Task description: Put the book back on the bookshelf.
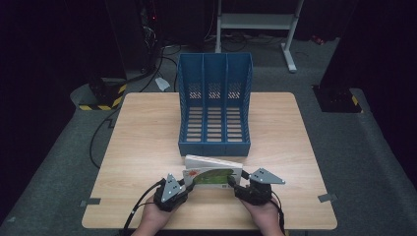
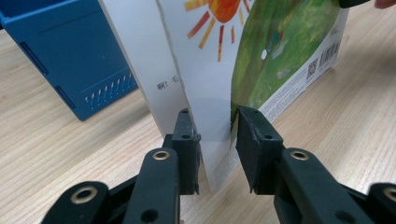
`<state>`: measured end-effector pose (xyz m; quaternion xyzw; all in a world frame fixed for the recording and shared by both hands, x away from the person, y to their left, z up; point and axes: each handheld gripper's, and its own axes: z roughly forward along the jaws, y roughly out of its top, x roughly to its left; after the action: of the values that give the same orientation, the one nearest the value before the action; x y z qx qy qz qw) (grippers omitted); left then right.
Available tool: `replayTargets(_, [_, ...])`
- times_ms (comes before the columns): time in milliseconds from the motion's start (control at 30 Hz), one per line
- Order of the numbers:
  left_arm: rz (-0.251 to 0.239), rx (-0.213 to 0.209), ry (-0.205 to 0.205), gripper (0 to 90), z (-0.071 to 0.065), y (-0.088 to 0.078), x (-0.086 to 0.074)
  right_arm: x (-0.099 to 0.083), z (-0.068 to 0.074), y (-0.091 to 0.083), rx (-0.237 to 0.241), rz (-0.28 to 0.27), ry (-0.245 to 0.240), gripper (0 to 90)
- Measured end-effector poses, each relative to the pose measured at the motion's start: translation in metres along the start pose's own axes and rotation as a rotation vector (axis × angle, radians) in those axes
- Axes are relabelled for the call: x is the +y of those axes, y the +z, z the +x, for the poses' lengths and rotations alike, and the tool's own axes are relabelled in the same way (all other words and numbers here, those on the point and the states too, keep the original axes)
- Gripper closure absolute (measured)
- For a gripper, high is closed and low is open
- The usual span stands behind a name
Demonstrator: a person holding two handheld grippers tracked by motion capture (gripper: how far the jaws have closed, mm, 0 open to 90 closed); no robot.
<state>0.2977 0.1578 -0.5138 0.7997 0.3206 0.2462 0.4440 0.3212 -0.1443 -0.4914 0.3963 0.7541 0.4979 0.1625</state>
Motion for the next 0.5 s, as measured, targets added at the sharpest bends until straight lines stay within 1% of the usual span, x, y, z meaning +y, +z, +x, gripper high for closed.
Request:
replayTargets(133, [0.018,0.000,0.008,68.8,0.0003,0.0007,-0.0016,-0.0013,0.0013,-0.0016,0.006,0.001,-0.015,44.7])
replayTargets(200, [0.032,-0.009,0.005,68.7,0.0015,0.0010,-0.0025,-0.0016,0.0024,-0.0029,0.010,0.000,-0.021,44.2])
replayTargets(333, [0.044,-0.009,-0.004,68.8,0.0047,-0.0004,-0.0052,-0.0025,0.0037,-0.0047,0.018,-0.002,-0.036,43.6])
replayTargets(500, [0.040,0.000,-0.021,65.1,0.0089,-0.0024,-0.0065,-0.0005,0.0032,-0.0068,0.029,-0.016,-0.045,41.2])
